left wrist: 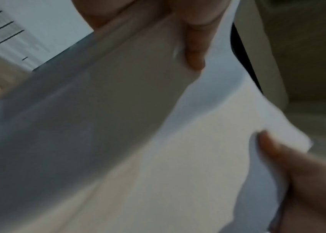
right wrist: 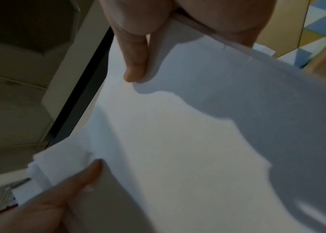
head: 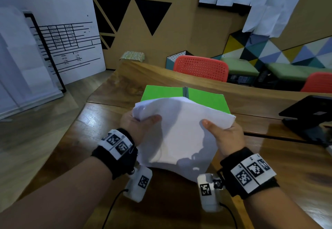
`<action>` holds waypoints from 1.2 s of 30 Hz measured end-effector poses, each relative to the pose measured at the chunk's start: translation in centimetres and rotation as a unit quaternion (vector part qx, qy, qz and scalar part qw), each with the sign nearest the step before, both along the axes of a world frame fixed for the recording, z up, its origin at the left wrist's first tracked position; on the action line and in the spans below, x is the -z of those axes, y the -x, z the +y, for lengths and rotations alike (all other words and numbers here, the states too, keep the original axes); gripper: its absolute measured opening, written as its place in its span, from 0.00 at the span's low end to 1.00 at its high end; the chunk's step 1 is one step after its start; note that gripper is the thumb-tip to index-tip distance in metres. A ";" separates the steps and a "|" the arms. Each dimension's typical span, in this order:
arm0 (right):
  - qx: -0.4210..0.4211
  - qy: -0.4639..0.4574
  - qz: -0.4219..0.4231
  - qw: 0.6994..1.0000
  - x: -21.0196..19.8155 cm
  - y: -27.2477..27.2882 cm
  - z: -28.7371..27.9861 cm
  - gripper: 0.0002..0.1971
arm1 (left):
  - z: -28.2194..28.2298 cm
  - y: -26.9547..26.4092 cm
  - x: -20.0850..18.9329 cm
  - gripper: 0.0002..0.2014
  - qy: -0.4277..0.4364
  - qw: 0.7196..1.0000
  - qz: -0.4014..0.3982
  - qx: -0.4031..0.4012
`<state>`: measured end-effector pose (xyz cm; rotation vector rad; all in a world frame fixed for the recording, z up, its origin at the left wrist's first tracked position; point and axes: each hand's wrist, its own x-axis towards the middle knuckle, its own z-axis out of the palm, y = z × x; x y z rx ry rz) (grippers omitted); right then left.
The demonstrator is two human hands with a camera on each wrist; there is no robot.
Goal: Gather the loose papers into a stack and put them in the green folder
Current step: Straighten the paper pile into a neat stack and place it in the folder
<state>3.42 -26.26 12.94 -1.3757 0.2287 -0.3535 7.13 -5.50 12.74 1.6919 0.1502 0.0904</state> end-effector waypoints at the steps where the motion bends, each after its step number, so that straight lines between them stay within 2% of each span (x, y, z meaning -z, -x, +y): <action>1: 0.011 0.008 -0.006 1.000 -0.2 0.1 -0.4 0.14 | 0.2 0.1 -0.1 0.09 -0.001 1.000 -0.009 -0.006; 2: 0.034 0.062 -0.006 0.998 -0.6 0.2 -0.8 0.18 | 0.4 0.1 -0.4 0.11 -0.020 0.999 -0.026 -0.005; 3: 0.075 0.165 0.011 0.983 -1.2 0.3 -1.1 0.25 | 0.5 0.3 -1.1 0.11 -0.057 0.997 -0.049 0.006; 5: 0.135 0.389 0.030 0.911 -2.6 0.7 -1.2 0.43 | 0.4 1.1 -2.6 0.08 -0.126 0.982 -0.128 0.050; 6: 0.130 0.472 0.010 0.872 -3.5 1.0 -0.8 0.47 | 0.1 1.5 -3.4 0.09 -0.160 0.968 -0.176 0.077; 7: 0.104 0.531 -0.028 0.840 -4.5 1.4 0.0 0.45 | -0.2 1.9 -4.0 0.13 -0.198 0.948 -0.227 0.106; 8: 0.056 0.569 -0.067 0.818 -5.2 1.5 0.7 0.37 | -0.5 2.1 -4.2 0.15 -0.234 0.924 -0.272 0.135; 10: -0.063 0.604 -0.105 0.787 -5.9 1.5 1.8 0.12 | -0.8 2.1 -4.5 0.17 -0.254 0.899 -0.303 0.187; 11: -0.108 0.596 -0.101 0.789 -5.7 1.4 1.8 0.05 | -0.8 2.0 -4.5 0.18 -0.244 0.900 -0.295 0.210; 12: -0.129 0.570 -0.098 0.806 -5.4 1.2 1.5 0.06 | -0.5 1.6 -4.1 0.20 -0.237 0.906 -0.271 0.221; 14: -0.126 0.444 -0.087 0.883 -5.2 1.2 0.5 0.10 | 0.7 0.9 -3.2 0.21 -0.305 0.911 -0.180 0.209; 15: -0.121 0.360 -0.085 0.921 -5.3 1.3 -0.3 0.12 | 1.7 0.4 -2.7 0.19 -0.366 0.901 -0.117 0.201; 16: -0.119 0.286 -0.084 0.947 -5.4 1.5 -1.2 0.13 | 2.9 0.1 -2.2 0.15 -0.406 0.891 -0.055 0.194; 18: -0.118 0.197 -0.079 0.970 -5.5 2.1 -2.8 0.10 | 5.2 -0.5 -1.3 0.11 -0.393 0.901 0.028 0.179; 19: -0.115 0.161 -0.078 0.977 -5.4 2.2 -3.5 0.07 | 6.3 -0.8 -0.8 0.11 -0.325 0.929 0.050 0.170; 20: -0.111 0.124 -0.075 0.983 -5.3 2.3 -4.0 0.07 | 7.0 -1.1 -0.3 0.11 -0.212 0.962 0.061 0.164; 21: -0.107 0.096 -0.073 0.987 -5.0 2.2 -4.3 0.07 | 7.3 -1.1 0.0 0.11 -0.078 0.982 0.067 0.161; 23: -0.084 0.064 -0.067 0.992 -3.9 1.9 -4.3 0.12 | 6.9 -1.2 0.9 0.27 0.129 0.976 0.082 0.156; 24: -0.067 0.053 -0.065 0.994 -3.4 1.7 -3.9 0.14 | 6.3 -1.2 1.3 0.31 0.176 0.971 0.076 0.140; 26: -0.026 0.036 -0.068 0.997 -2.4 1.5 -3.2 0.12 | 4.9 -0.9 1.5 0.25 0.172 0.981 0.039 0.085; 28: 0.008 0.028 -0.080 0.996 -1.4 1.5 -2.6 0.08 | 4.2 -0.7 1.4 0.10 0.165 0.985 0.024 0.040; 29: 0.018 0.032 -0.079 0.996 -0.7 1.4 -2.6 0.07 | 4.1 -0.5 1.4 0.06 0.166 0.985 0.013 0.038; 31: 0.034 0.042 -0.044 0.998 1.0 1.4 -2.3 0.08 | 3.6 0.1 1.6 0.07 0.136 0.990 -0.002 0.037; 33: 0.051 0.049 0.001 0.997 3.6 1.2 -2.3 0.12 | 2.9 0.7 2.4 0.09 0.097 0.995 0.030 0.024; 36: 0.077 0.061 0.076 0.992 6.1 1.2 -1.9 0.12 | 2.3 0.9 4.4 0.08 0.147 0.986 0.072 0.006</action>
